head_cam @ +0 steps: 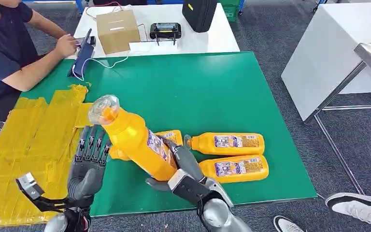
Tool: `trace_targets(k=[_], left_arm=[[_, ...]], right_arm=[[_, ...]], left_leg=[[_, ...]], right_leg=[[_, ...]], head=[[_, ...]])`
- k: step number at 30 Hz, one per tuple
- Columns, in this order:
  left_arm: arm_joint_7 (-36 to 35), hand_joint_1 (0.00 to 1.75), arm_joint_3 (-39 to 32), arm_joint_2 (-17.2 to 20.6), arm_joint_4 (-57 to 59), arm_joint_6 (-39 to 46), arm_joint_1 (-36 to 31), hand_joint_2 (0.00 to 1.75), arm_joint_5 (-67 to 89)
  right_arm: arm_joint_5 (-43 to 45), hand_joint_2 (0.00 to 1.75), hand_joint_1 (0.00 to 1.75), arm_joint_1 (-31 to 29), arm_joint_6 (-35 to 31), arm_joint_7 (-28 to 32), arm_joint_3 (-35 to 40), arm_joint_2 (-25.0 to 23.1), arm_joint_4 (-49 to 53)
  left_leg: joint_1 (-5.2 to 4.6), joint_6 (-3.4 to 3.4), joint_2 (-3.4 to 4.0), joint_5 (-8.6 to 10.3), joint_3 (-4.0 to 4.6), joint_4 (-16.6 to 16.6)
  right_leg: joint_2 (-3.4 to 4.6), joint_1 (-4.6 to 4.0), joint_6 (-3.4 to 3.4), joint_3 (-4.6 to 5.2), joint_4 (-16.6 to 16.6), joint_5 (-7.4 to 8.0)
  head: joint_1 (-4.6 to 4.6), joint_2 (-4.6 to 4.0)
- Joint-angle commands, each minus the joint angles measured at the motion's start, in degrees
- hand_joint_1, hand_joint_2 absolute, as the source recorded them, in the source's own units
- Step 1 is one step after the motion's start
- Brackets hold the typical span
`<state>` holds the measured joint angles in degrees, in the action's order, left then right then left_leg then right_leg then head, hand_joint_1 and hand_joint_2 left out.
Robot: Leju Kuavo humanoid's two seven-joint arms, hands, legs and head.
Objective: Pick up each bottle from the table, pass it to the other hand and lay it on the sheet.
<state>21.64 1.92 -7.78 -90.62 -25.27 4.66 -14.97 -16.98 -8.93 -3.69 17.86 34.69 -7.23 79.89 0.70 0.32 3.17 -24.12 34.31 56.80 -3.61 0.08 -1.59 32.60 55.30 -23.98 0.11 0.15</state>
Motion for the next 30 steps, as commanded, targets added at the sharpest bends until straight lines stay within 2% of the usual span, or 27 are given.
trace_targets(k=[1, 4, 9, 17, 23, 24, 25, 30], left_arm=[[0.88, 0.00, 3.19, 1.91, 0.56, 1.01, -1.13, 1.75, 2.55], [1.58, 0.00, 3.57, 2.22, 1.18, 1.47, -2.25, 1.75, 3.97], [1.99, 0.00, 4.45, 2.49, 2.38, 1.23, -3.74, 1.75, 4.66], [3.47, 0.00, 5.58, 2.92, 3.28, 4.15, -5.15, 1.75, 9.65], [4.66, 0.00, 7.10, 3.84, 3.63, 13.28, -5.70, 1.75, 22.61], [4.42, 1.31, 7.62, 4.22, 3.85, 14.03, -5.90, 1.75, 24.45], [5.01, 1.75, 8.08, 4.38, 3.91, 15.21, -6.06, 1.75, 26.66], [5.00, 1.75, 8.63, 4.56, 4.25, 15.62, -6.19, 1.75, 28.14]], right_arm=[[0.16, 1.75, 1.75, -8.38, 3.86, -4.80, 1.85, 0.55, -11.00], [-0.02, 1.75, 1.75, -12.62, 7.99, -6.68, 6.20, 0.01, -19.16], [0.36, 1.75, 1.75, -16.17, 9.60, -6.87, 13.57, -1.75, -26.07], [0.06, 1.75, 1.75, -17.08, 10.60, -8.28, 20.85, -3.47, -28.73], [-1.37, 1.75, 1.75, -16.20, 10.33, -8.73, 25.72, -2.76, -26.63], [-1.37, 1.75, 1.75, -16.15, 10.03, -8.98, 25.90, -2.56, -26.18], [-1.31, 1.75, 1.75, -16.22, 9.75, -9.21, 25.93, -2.32, -25.83], [-1.21, 1.75, 1.75, -16.38, 9.47, -9.43, 25.77, -2.07, -25.85]], left_leg=[[0.00, -0.02, -0.13, -0.01, -0.11, -0.03], [-0.01, -0.02, -0.13, -0.02, -0.24, -0.08], [-0.02, -0.04, -0.19, 0.02, -0.26, -0.09], [0.00, -0.05, -0.15, 0.05, -0.11, -0.06], [0.01, -0.05, -0.33, 0.05, -0.14, -0.07], [0.00, -0.04, -0.27, 0.05, -0.13, -0.07], [0.00, -0.05, -0.44, 0.04, -0.18, -0.07], [-0.01, -0.06, -0.33, 0.06, -0.09, -0.05]], right_leg=[[0.22, 0.03, 0.02, -0.11, -0.03, -0.01], [0.37, 0.06, 0.03, -0.21, -0.05, -0.01], [0.35, 0.08, 0.04, -0.21, -0.01, -0.03], [0.14, 0.03, 0.00, -0.08, -0.01, -0.01], [0.06, 0.03, 0.02, -0.14, -0.03, -0.05], [0.06, 0.04, 0.01, -0.11, -0.02, -0.04], [0.04, 0.05, 0.02, -0.19, 0.00, -0.08], [0.03, 0.05, 0.01, -0.07, 0.00, -0.05]], head=[[0.02, 0.00], [0.02, 0.00], [0.00, 0.00], [0.00, 0.00], [0.04, 0.00], [-0.02, 0.00], [0.02, 0.00], [0.02, 0.00]])
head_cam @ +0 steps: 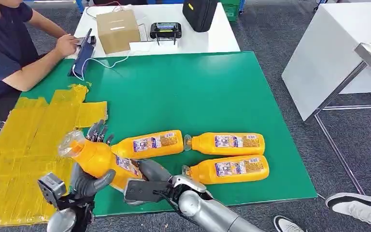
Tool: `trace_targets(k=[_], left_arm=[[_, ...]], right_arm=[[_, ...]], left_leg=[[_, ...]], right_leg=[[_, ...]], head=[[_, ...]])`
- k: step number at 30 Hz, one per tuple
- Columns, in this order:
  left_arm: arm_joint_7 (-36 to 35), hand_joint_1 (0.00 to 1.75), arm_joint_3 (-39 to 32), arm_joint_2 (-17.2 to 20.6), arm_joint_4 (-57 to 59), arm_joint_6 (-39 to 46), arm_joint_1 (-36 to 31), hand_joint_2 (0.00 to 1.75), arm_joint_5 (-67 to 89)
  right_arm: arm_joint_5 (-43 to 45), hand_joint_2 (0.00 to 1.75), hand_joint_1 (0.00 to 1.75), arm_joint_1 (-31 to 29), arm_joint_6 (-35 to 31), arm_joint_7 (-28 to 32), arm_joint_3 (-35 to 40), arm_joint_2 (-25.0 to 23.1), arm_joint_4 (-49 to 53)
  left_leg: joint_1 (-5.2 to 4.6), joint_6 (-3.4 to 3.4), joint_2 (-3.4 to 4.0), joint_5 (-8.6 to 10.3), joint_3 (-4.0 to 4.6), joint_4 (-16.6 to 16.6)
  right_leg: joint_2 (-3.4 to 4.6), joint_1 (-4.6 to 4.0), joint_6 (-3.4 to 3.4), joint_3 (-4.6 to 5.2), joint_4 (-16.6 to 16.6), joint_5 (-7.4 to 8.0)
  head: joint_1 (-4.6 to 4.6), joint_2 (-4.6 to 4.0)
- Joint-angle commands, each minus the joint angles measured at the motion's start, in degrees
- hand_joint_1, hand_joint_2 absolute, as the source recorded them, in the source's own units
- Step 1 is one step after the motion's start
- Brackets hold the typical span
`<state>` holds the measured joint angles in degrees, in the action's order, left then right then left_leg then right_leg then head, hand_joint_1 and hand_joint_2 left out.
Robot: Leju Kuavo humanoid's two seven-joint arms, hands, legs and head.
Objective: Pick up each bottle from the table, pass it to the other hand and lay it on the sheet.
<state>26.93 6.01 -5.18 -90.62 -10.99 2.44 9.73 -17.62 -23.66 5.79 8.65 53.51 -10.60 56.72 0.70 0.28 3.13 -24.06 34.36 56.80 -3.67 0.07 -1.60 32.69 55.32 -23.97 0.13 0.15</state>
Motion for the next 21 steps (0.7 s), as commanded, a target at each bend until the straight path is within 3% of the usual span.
trace_targets(k=[1, 11, 20, 21], left_arm=[[-0.15, 1.75, 4.59, 2.00, 4.27, 1.60, -3.95, 1.75, 3.90], [0.69, 1.75, 0.83, 0.44, 3.21, 1.64, -4.07, 1.75, 0.01], [0.78, 1.75, -2.10, 1.85, -0.79, 8.67, -6.27, 1.75, 5.57], [0.39, 1.75, -2.94, 2.78, -1.44, 12.35, -7.60, 1.75, 9.68]], right_arm=[[-0.54, 1.75, 1.75, -1.65, -0.06, -0.25, 6.84, 1.34, -2.86], [-1.16, 1.75, 1.75, -1.30, -2.93, -0.68, 4.12, 2.69, -1.37], [-2.78, 1.75, 1.75, -1.20, -7.18, -0.49, -4.04, 5.56, 5.07], [-3.71, 1.75, 0.05, -1.33, -8.85, -0.68, -5.82, 6.04, 6.96]], left_leg=[[-0.02, -0.03, -0.41, -0.01, -0.19, -0.05], [0.00, -0.02, -0.35, -0.01, -0.16, -0.04], [-0.02, -0.04, -0.39, 0.00, -0.10, 0.00], [0.00, -0.02, -0.29, 0.02, -0.03, 0.01]], right_leg=[[0.11, 0.08, 0.02, -0.24, -0.01, -0.09], [0.09, 0.05, 0.01, -0.21, -0.02, -0.08], [0.11, 0.07, 0.01, -0.17, 0.02, -0.07], [0.05, 0.03, 0.01, -0.09, 0.01, -0.03]], head=[[0.00, 0.00], [0.00, 0.00], [0.00, 0.00], [0.00, 0.00]])
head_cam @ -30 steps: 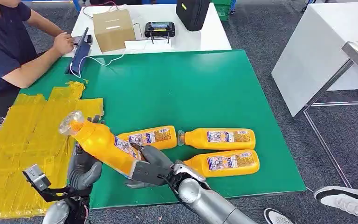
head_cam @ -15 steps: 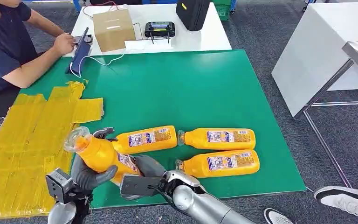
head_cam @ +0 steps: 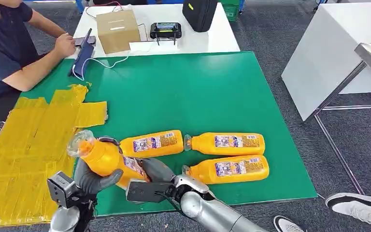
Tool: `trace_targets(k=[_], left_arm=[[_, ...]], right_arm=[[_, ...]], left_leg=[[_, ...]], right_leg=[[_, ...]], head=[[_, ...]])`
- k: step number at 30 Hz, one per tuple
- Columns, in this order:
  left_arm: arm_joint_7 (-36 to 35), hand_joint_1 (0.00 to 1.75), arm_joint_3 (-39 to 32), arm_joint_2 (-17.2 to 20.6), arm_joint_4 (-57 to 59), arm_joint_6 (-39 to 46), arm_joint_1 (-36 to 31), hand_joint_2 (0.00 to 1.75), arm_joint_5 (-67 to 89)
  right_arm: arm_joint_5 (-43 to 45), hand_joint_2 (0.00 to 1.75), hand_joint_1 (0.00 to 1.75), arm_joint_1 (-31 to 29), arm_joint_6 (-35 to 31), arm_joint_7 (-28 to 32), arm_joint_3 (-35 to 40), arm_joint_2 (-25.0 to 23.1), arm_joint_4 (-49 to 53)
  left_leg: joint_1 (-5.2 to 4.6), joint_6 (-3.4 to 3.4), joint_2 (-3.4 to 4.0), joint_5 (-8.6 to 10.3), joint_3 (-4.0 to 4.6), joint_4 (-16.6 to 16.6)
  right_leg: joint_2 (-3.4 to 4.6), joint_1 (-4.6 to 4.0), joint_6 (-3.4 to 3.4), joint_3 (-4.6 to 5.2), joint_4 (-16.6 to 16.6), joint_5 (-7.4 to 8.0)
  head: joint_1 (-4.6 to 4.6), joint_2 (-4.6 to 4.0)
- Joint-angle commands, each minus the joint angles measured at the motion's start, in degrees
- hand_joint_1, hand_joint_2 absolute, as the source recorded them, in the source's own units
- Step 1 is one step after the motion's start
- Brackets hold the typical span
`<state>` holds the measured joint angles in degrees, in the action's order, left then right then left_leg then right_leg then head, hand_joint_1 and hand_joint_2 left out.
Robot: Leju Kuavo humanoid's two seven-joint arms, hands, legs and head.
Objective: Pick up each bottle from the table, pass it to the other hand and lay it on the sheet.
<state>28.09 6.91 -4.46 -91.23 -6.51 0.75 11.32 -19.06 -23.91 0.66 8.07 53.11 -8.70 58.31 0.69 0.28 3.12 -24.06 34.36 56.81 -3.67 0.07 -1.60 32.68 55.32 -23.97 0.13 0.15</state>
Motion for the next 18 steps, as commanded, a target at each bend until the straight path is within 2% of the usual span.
trace_targets(k=[1, 4, 6, 7, 8, 11, 15, 16, 18], left_arm=[[-1.60, 1.75, -4.81, 2.84, -1.11, 10.12, -7.27, 1.75, 10.74], [-3.11, 1.75, -7.87, 4.41, -1.50, 19.42, -11.82, 1.75, 23.19], [-7.48, 1.75, -8.70, 4.14, -0.99, 34.78, -14.91, 1.75, 47.70], [-10.96, 1.75, -9.14, 2.90, -0.52, 41.62, -15.79, 1.75, 60.56], [-11.49, 1.75, -8.75, 2.77, -0.53, 41.67, -15.85, 1.75, 60.87], [-12.52, 1.75, -7.73, 2.77, -0.41, 42.26, -15.27, 1.75, 61.63], [-12.71, 1.75, -7.60, 2.90, -0.27, 42.56, -15.02, 1.75, 61.69], [-13.01, 1.75, -7.51, 3.27, 0.02, 43.48, -14.99, 1.75, 62.66], [-17.72, 1.75, -7.96, 3.80, 3.80, 46.51, -15.72, 1.75, 71.89]], right_arm=[[-2.38, 1.75, 0.00, -1.68, -3.53, -0.59, -6.61, 4.84, 6.75], [-5.62, 1.75, 0.00, -1.36, -5.34, 0.91, -10.96, 5.62, 13.01], [-8.87, 1.75, 0.00, -1.61, -5.77, 1.40, -13.00, 5.46, 15.75], [-11.10, 1.75, 0.00, -3.26, -5.66, 1.40, -12.93, 5.48, 14.96], [-11.17, 1.75, 0.00, -3.59, -5.57, 1.41, -13.13, 5.28, 14.60], [-11.35, 1.75, 0.00, -3.89, -5.34, 1.59, -13.33, 4.83, 13.41], [-11.53, 1.75, 0.00, -3.64, -5.42, 1.84, -13.18, 4.83, 13.26], [-11.60, 0.00, 0.00, -3.49, -5.48, 1.87, -13.18, 4.86, 13.20], [-10.12, 0.00, 0.00, -5.12, -4.43, 1.37, -13.62, 4.48, 10.25]], left_leg=[[0.02, -0.01, -0.29, 0.02, 0.01, 0.02], [0.02, -0.03, -0.48, 0.06, 0.09, 0.10], [0.00, -0.07, -0.76, 0.00, 0.01, 0.24], [0.02, -0.05, -0.40, 0.08, 0.17, 0.17], [0.02, -0.05, -0.55, 0.07, 0.20, 0.25], [-0.03, -0.02, -0.29, 0.19, 0.11, 0.03], [-0.01, -0.08, -0.53, 0.20, 0.09, 0.04], [-0.02, -0.09, -0.52, 0.16, 0.10, 0.09], [-0.05, -0.07, -0.51, 0.17, 0.06, 0.01]], right_leg=[[0.02, 0.01, 0.02, -0.04, 0.02, -0.03], [-0.04, 0.02, 0.03, 0.01, 0.12, -0.06], [0.10, 0.09, 0.07, -0.09, 0.34, -0.22], [-0.02, 0.00, 0.03, 0.11, 0.20, -0.04], [0.00, 0.02, 0.05, 0.12, 0.33, -0.09], [0.04, 0.06, 0.00, 0.12, 0.19, 0.01], [-0.19, 0.05, -0.02, -0.02, 0.16, 0.01], [-0.07, 0.06, -0.02, 0.00, 0.20, -0.02], [-0.10, 0.07, 0.00, -0.01, 0.17, -0.03]], head=[[0.00, 0.00], [0.00, 0.00], [0.00, 0.00], [0.00, 0.00], [0.04, 0.00], [-0.02, 0.00], [0.00, 0.00], [0.02, 0.00], [0.00, 0.00]])
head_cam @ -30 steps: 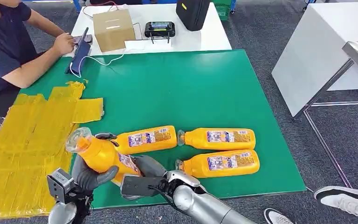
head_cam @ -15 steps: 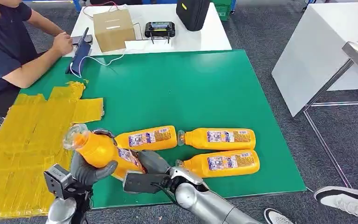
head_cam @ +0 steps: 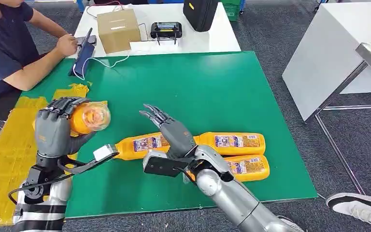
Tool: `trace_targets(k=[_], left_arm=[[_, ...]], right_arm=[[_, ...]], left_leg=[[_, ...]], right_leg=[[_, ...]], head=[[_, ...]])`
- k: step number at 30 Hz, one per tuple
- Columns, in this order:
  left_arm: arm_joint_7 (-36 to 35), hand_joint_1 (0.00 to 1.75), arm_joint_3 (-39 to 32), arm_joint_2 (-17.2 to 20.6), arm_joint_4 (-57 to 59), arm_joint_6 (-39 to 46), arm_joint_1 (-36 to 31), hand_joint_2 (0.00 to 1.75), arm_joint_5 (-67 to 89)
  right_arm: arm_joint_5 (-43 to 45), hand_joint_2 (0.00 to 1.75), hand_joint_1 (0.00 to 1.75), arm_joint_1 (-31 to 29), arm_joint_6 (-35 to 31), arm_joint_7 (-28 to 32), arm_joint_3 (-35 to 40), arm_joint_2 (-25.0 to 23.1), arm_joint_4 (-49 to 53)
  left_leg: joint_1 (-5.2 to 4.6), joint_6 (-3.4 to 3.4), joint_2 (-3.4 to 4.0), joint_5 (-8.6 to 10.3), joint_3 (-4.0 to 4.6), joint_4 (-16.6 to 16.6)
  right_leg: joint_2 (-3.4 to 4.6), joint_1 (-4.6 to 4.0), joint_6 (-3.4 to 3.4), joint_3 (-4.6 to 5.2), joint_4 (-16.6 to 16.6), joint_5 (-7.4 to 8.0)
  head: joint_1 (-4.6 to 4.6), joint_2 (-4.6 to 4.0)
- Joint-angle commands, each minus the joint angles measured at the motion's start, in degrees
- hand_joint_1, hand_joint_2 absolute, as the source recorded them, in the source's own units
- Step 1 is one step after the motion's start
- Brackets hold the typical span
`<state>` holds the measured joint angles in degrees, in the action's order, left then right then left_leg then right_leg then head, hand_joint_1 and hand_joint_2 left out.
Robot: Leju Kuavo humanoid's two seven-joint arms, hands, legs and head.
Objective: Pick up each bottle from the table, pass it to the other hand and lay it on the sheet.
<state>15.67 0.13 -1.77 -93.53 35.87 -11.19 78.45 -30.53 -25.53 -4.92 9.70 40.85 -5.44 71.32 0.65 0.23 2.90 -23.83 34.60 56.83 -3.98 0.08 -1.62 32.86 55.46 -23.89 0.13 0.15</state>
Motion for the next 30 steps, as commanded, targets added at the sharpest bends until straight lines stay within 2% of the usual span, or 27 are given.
trace_targets(k=[1, 3, 5, 7, 8, 12, 17, 18, 22, 27, 28, 29, 30], left_arm=[[-6.75, 1.75, -1.29, 1.47, 7.25, 4.13, -3.90, 1.75, 8.02], [-10.03, 1.75, -0.55, 3.70, 10.12, 4.13, -3.93, 1.75, 11.55], [-17.01, 1.75, 4.69, 10.48, 17.42, 4.13, -5.53, 1.75, 11.55], [-21.79, 1.75, 10.58, 12.85, 26.80, 3.37, -8.78, 1.75, 11.55], [-21.66, 1.75, 11.50, 12.90, 29.67, 1.44, -9.74, 1.75, 11.55], [-14.93, 1.75, 6.64, 10.48, 42.60, -2.30, -13.78, 1.75, 11.14], [-11.19, 1.75, 4.23, 12.78, 54.00, -5.67, -18.51, 1.75, 9.28], [-10.90, 1.75, 3.91, 12.97, 56.20, -6.93, -20.09, 1.75, 8.84], [-9.74, 1.75, 3.74, 14.66, 61.72, -9.23, -22.09, 1.75, 8.60], [-8.15, 1.75, 3.10, 14.73, 63.36, -10.13, -22.19, 1.75, 7.11], [-7.28, 1.69, 2.73, 14.84, 63.99, -11.07, -22.53, 1.75, 6.07], [-7.32, 0.00, 3.28, 15.12, 64.48, -11.40, -22.89, 1.75, 6.34], [-6.27, 0.00, 3.58, 15.06, 65.20, -11.96, -23.56, 1.75, 5.88]], right_arm=[[1.98, 0.00, 0.00, -4.17, 1.51, -0.01, -1.59, 0.90, -4.25], [2.27, 0.00, 0.00, -5.30, 2.13, 0.21, -1.34, 0.51, -6.71], [2.50, 0.00, 0.00, -6.82, 2.82, 0.26, -0.60, 0.00, -9.71], [2.42, 0.00, 0.00, -9.06, 4.39, -0.60, 0.70, -0.16, -12.88], [2.99, 0.00, 0.00, -9.93, 5.59, -1.09, 1.09, -0.23, -14.20], [3.56, 0.00, 0.00, -14.20, 8.10, -2.33, 3.44, -0.84, -21.53], [2.54, 0.00, 0.00, -16.79, 9.29, -2.90, 5.94, -1.25, -26.24], [2.17, 1.75, 0.00, -17.74, 9.91, -3.65, 6.68, -1.86, -27.27], [1.42, 1.75, 0.00, -19.78, 11.58, -5.51, 8.53, -2.41, -30.61], [1.47, 1.75, 0.00, -20.46, 12.68, -5.69, 9.23, -2.04, -32.10], [1.56, 1.75, 0.00, -20.81, 13.07, -5.88, 9.55, -2.01, -32.89], [1.57, 1.75, 0.00, -21.26, 13.69, -6.12, 9.93, -2.01, -33.90], [1.51, 1.75, 0.00, -21.74, 14.25, -6.29, 10.50, -2.04, -35.43]], left_leg=[[-0.01, 0.00, -0.24, 0.00, -0.10, -0.02], [-0.03, 0.00, -0.22, 0.00, -0.14, -0.03], [-0.05, 0.00, -0.18, 0.02, -0.21, -0.11], [-0.05, 0.00, -0.20, 0.03, -0.19, -0.09], [-0.07, 0.01, -0.31, 0.07, -0.26, -0.11], [-0.04, -0.01, -0.25, 0.14, -0.18, -0.08], [-0.04, -0.01, -0.21, 0.16, -0.22, -0.05], [-0.02, 0.00, -0.15, 0.17, -0.13, -0.04], [-0.01, 0.02, -0.26, 0.14, -0.13, 0.02], [-0.03, -0.01, -0.19, 0.11, -0.24, -0.02], [-0.02, -0.01, -0.23, 0.13, -0.14, 0.02], [-0.03, -0.01, -0.20, 0.15, -0.09, 0.01], [-0.02, -0.02, -0.27, 0.12, -0.15, 0.04]], right_leg=[[0.09, 0.05, 0.02, -0.11, 0.01, -0.05], [0.15, 0.07, 0.03, -0.13, 0.01, -0.04], [0.20, 0.09, 0.03, -0.17, -0.02, -0.01], [0.14, 0.08, 0.03, -0.17, -0.01, -0.02], [0.15, 0.13, 0.05, -0.23, 0.02, -0.04], [0.09, 0.08, 0.03, -0.12, 0.05, -0.02], [0.24, 0.10, 0.03, -0.16, 0.13, -0.03], [0.17, 0.05, 0.01, -0.09, 0.11, 0.01], [0.22, 0.06, 0.04, -0.08, 0.21, -0.04], [0.35, 0.08, 0.00, -0.15, 0.23, -0.03], [0.21, 0.06, -0.01, -0.08, 0.24, -0.02], [0.12, 0.06, -0.02, -0.03, 0.23, 0.00], [0.23, 0.07, -0.01, -0.09, 0.26, -0.03]], head=[[0.02, 0.00], [-0.02, 0.00], [0.00, 0.00], [0.00, 0.00], [0.02, 0.00], [-0.02, 0.00], [0.00, 0.00], [0.04, 0.00], [0.02, 0.00], [0.00, 0.00], [0.00, 0.00], [0.00, 0.00], [0.00, 0.00]])
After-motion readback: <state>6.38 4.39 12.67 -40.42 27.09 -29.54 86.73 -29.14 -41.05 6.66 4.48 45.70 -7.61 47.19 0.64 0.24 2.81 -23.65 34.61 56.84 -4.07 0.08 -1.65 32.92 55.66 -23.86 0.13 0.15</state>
